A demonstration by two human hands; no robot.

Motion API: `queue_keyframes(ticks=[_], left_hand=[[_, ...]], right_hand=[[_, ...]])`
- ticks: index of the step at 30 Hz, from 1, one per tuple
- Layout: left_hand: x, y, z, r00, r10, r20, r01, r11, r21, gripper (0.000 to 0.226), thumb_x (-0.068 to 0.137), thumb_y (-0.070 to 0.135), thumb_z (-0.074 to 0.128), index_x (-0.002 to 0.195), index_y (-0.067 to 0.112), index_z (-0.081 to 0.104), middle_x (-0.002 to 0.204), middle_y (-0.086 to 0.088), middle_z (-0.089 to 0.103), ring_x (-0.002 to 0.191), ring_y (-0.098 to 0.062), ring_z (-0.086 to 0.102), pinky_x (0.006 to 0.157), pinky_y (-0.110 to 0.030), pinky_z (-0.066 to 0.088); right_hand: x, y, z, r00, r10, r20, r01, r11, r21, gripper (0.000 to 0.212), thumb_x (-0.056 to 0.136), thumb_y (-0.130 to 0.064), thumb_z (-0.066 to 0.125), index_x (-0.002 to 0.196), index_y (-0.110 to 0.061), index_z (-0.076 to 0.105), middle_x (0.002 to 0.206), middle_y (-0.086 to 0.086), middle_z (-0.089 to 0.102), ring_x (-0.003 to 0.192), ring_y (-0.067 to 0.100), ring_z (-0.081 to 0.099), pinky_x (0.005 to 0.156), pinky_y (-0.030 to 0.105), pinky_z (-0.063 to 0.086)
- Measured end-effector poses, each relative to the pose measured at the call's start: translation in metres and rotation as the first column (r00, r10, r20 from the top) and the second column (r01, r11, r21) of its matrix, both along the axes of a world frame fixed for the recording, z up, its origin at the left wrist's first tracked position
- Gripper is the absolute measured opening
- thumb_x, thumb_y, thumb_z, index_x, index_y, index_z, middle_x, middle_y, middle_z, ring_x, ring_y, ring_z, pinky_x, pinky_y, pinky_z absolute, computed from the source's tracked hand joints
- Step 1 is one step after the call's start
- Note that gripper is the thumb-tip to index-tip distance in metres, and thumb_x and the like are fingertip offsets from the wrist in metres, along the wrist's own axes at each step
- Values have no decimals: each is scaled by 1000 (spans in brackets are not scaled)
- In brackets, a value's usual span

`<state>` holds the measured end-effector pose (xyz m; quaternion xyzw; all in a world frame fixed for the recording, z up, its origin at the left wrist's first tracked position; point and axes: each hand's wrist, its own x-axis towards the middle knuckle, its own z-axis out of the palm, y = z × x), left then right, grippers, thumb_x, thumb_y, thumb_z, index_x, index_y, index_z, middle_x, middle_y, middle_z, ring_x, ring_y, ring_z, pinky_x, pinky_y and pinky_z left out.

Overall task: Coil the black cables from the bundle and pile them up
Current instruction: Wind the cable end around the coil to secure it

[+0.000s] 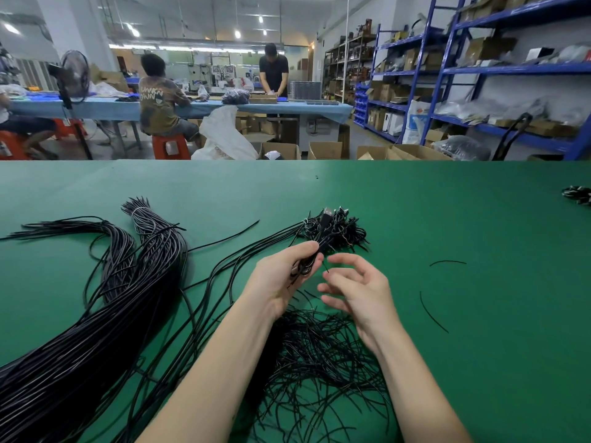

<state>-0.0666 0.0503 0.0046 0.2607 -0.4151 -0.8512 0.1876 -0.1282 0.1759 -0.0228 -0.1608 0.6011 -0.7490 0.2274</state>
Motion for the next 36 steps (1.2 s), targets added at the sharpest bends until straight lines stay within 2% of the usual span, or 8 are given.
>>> queue_keyframes(ticks=[4,12,17,20,23,26,32,36], left_hand=[[1,0,-3,1000,-11,8,11,999,-47,13,79,5,80,67,10,81,86,-16,77,74,-18,75,64,-20,58],[-2,4,-4,999,-41,-7,40,995,-89,10,79,5,79,71,11,82,86,-15,77,76,-18,75,67,-20,59],[-2,3,-7,1000,14,-14,-15,994,-110,4,76,2,81,74,5,81,88,-16,77,76,-19,75,66,-20,59],[-4,7,-8,999,33,-12,-35,980,-196,3,76,2,82,79,4,80,88,-17,77,74,-20,74,69,-22,60],[-4,12,-8,999,37,-29,-45,932,-361,4,78,5,82,79,8,81,85,-13,77,74,-18,73,70,-20,58],[-4,13,-8,999,16,-33,-28,898,-438,4,79,8,82,83,10,81,85,-11,78,77,-16,75,69,-19,56],[-5,12,-10,998,-45,-41,26,927,-375,6,78,9,83,84,10,82,91,-15,77,82,-21,74,83,-28,60],[-5,13,-9,997,-60,-40,43,944,-327,6,78,11,82,84,11,82,92,-16,77,80,-18,73,79,-24,59]], right_hand=[[-3,3,-2,1000,11,-26,-9,997,71,19,91,0,69,96,-15,79,84,4,76,69,19,74,57,26,59],[-6,3,-1,998,39,55,-41,998,37,6,93,-10,72,98,-7,74,73,-1,75,64,11,71,55,21,56],[-16,12,-1,987,-75,141,85,994,-68,9,94,-10,70,102,-7,72,71,-2,69,59,5,65,55,19,55],[-16,12,4,995,-104,13,104,979,-174,7,93,-10,70,99,-10,74,69,-2,69,61,5,63,57,20,55],[-10,5,6,980,-108,-168,92,991,-100,10,91,-5,73,88,-13,77,74,1,74,62,8,66,58,20,56],[-9,1,3,967,-170,-192,156,984,-84,12,90,-2,74,84,-12,77,72,4,75,61,11,68,58,21,57],[-10,1,1,941,-209,-266,193,978,-85,12,87,0,75,83,-11,76,71,5,75,64,16,73,60,23,59],[-9,4,-1,876,-222,-428,243,970,-8,20,83,-6,80,76,-24,78,68,3,74,62,18,73,62,30,63]])
